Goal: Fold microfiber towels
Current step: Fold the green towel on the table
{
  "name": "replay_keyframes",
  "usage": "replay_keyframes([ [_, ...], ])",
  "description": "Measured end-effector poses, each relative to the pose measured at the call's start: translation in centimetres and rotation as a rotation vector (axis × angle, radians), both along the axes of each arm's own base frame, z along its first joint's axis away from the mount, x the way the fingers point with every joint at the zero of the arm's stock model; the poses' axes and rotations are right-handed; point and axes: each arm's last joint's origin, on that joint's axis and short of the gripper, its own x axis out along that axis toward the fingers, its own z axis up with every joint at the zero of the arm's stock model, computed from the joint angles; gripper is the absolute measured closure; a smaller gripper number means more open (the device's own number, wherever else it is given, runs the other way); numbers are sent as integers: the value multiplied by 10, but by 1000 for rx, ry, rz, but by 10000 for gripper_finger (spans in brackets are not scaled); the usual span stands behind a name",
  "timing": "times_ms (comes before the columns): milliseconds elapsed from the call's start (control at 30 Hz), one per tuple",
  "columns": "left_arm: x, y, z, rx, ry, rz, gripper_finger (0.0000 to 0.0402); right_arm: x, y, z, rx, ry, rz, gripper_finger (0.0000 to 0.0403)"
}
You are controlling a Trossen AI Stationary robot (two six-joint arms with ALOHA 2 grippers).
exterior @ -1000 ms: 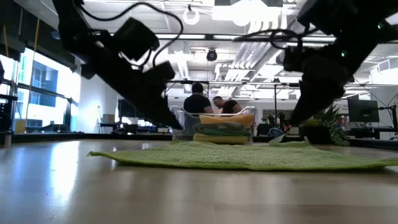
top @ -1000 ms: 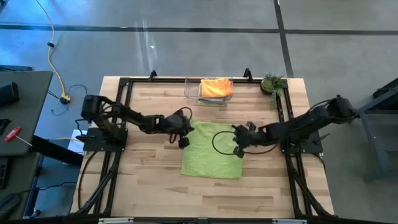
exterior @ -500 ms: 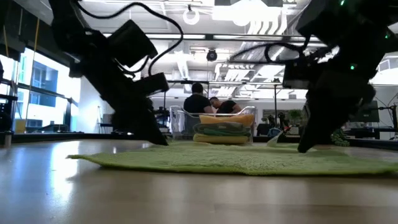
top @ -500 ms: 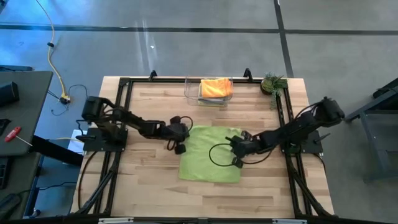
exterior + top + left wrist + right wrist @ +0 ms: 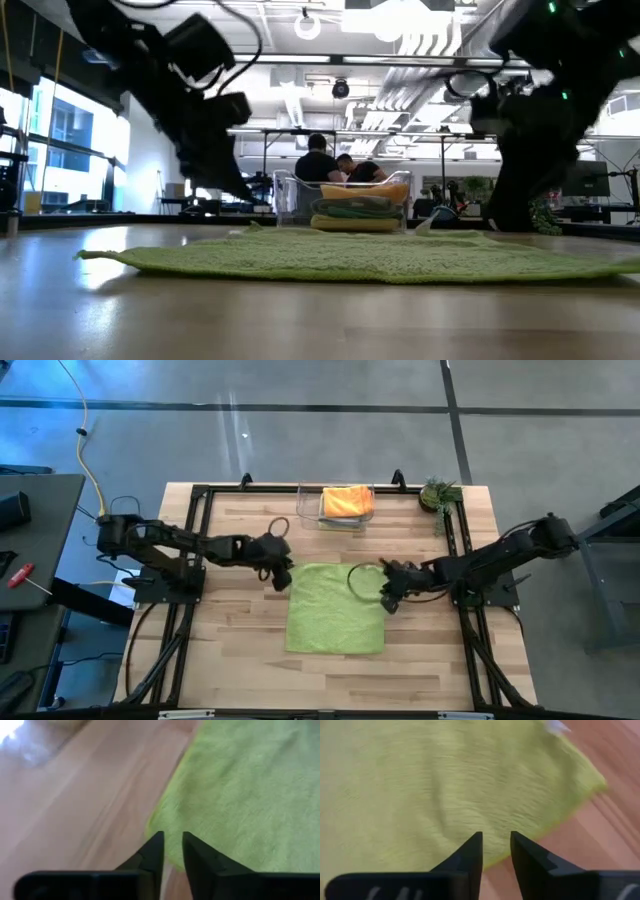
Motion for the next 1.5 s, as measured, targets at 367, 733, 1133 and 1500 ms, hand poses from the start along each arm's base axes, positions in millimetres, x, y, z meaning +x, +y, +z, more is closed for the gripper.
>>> replay_keyframes([
  [367,-21,28,-26,-156,-126,116,227,-31,-38,-32,110,-182,-472,240],
  [733,-11,39,-47,-168,-165,93,223,-27,-58,-34,78,-201,-532,206],
  [1133,-11,36,-51,-119,-123,-38,310,-25,-57,-32,74,-220,-490,215],
  [1500,0,26,-56,52,-117,-204,397,-25,-56,-32,24,-187,-349,215],
])
